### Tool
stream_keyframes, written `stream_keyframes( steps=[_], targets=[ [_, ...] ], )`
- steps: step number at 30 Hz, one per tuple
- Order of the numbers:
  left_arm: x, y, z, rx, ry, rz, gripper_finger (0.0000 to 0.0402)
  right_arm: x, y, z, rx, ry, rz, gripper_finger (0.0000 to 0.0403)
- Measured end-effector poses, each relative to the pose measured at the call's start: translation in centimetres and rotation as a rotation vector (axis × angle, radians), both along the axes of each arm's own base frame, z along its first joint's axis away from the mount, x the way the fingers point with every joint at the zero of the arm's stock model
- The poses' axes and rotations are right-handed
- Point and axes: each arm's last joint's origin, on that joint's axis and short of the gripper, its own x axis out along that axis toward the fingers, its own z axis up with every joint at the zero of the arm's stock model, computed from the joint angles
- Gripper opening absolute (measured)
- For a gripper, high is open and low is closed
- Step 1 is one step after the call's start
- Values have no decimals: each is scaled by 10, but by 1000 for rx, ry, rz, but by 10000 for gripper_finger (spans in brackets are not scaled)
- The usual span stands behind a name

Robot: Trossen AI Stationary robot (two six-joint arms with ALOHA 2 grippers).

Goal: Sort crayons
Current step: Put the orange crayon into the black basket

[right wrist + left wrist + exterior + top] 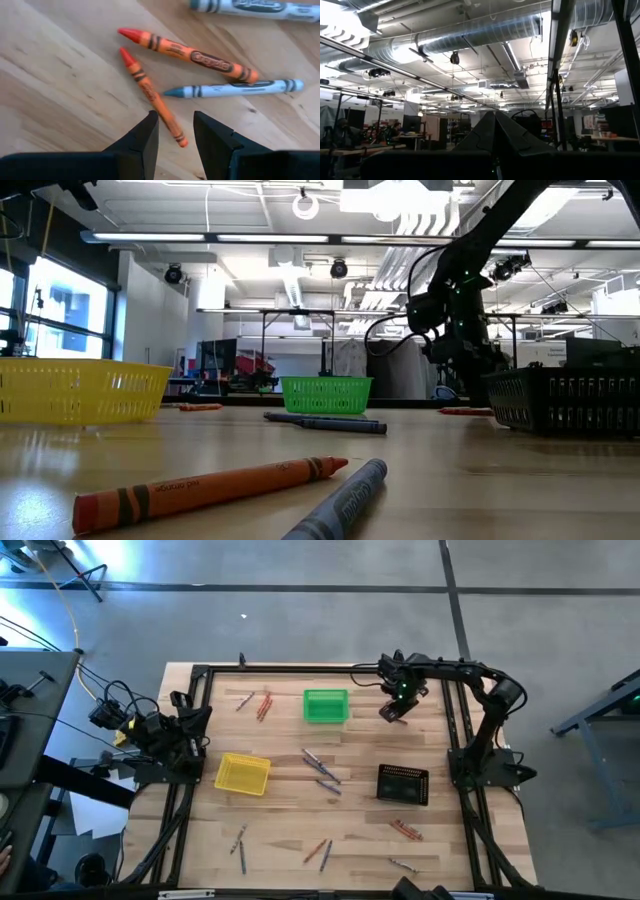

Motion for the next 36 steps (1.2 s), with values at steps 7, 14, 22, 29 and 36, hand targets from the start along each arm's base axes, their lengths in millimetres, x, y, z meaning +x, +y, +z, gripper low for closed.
stream_keyframes(
  steps=[7,14,22,29,36],
  targets=[
    [0,0,0,26,11,20,3,4,4,0,-3,-5,18,119],
    [0,0,0,30,12,23,3,5,4,0,-3,-6,20,119],
    [0,0,0,30,11,23,3,2,7,-7,-8,2,10,118],
    [0,0,0,30,10,23,3,-12,18,-29,10,22,-9,118],
    [0,-1,1,53,-5,-1,3,-12,19,-31,-3,13,-10,105]
  ],
)
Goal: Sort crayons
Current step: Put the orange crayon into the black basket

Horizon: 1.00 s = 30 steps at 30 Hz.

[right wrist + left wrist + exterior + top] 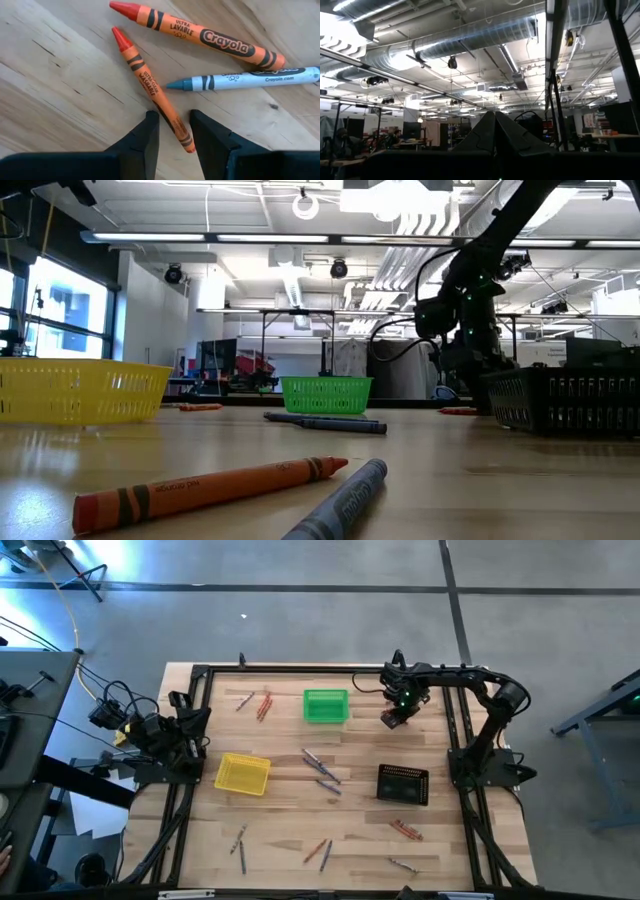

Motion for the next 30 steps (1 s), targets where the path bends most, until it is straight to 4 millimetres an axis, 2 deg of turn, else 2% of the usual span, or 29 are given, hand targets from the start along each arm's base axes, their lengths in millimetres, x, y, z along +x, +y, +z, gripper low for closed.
stream_keyframes(
  steps=[7,12,17,21,24,30],
  targets=[
    [0,0,0,42,10,23,3,-1,0,-1,-14,17,-51,14],
    [0,0,0,44,10,24,3,-2,1,0,-3,30,-72,19],
    [0,0,1,43,7,24,3,-4,4,8,11,5,-75,5],
    [-1,0,2,39,-1,19,3,-10,13,24,66,-44,-97,5],
    [-1,0,2,42,-2,18,3,-11,15,45,19,-144,-98,3],
    [-1,0,2,46,-2,17,3,-19,33,88,-44,-289,-144,3]
  ],
)
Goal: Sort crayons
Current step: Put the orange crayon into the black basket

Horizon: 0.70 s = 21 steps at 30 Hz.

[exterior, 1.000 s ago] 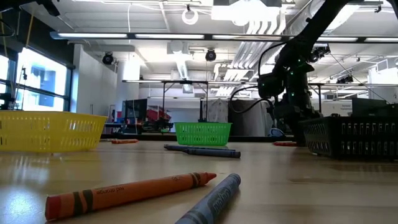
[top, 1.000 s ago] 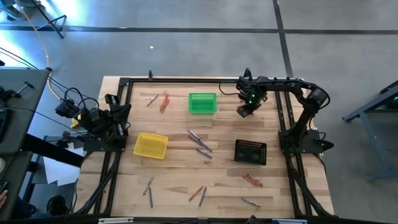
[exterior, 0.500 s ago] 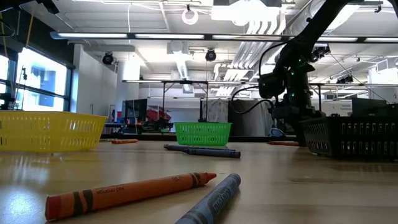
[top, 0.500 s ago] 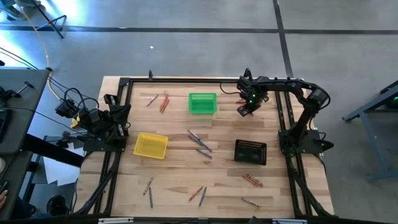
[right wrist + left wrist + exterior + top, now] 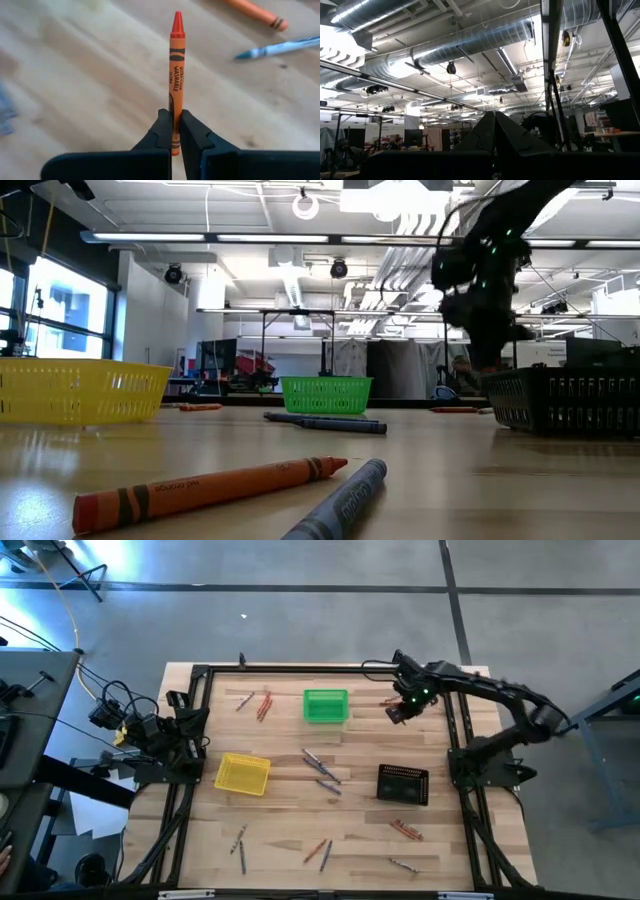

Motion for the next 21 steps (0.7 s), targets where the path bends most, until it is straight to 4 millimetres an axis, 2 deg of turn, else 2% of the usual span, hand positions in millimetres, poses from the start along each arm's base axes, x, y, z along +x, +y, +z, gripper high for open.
stream_keyframes(
  steps=[4,10,16,21],
  targets=[
    [0,0,0,0,0,0,3,-2,26,26,23,-110,-11,3],
    [0,-1,0,12,-12,-23,3,6,83,48,90,-187,28,3],
    [0,-1,1,8,-28,-58,3,17,146,50,199,-136,86,3],
    [0,-2,1,1,-41,-89,3,20,188,43,260,-41,102,3]
  ],
)
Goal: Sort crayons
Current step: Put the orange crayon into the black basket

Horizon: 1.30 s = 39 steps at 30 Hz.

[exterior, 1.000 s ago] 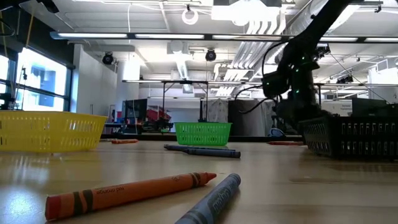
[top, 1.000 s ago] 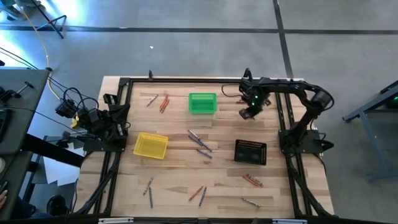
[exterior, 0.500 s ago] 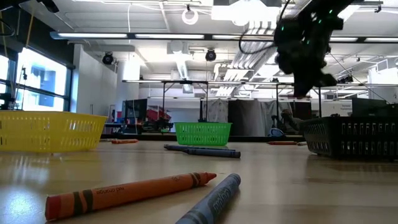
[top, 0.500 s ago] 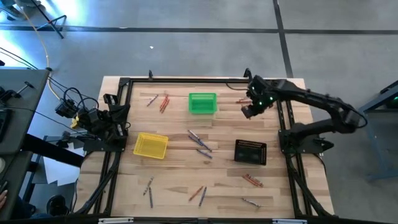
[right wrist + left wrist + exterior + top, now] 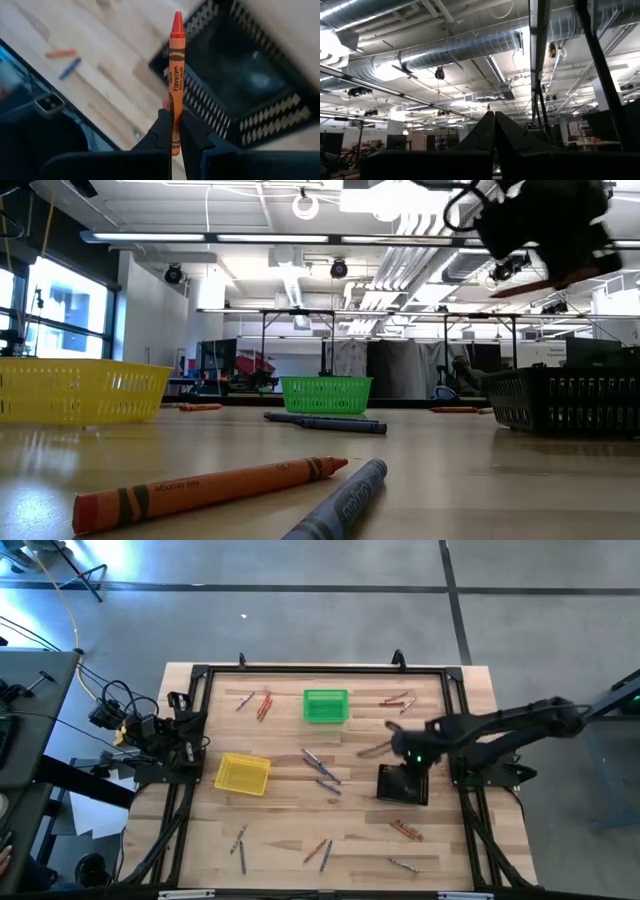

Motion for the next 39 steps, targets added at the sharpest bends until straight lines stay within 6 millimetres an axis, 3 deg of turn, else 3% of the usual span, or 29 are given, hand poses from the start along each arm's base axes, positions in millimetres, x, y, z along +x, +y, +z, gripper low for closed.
stream_keyframes(
  steps=[5,9,22,34,39],
  targets=[
    [0,-1,0,-1,-14,-35,3,2,27,-11,-26,77,21,3],
    [0,-1,0,5,-18,-43,3,7,34,-23,-51,134,54,4],
    [0,-1,0,7,-18,-41,3,31,15,-61,-161,269,86,24],
    [0,-2,1,22,-25,-55,3,34,9,-63,-150,276,80,27],
    [0,-2,0,23,-24,-56,3,34,9,-63,-146,280,70,50]
  ],
)
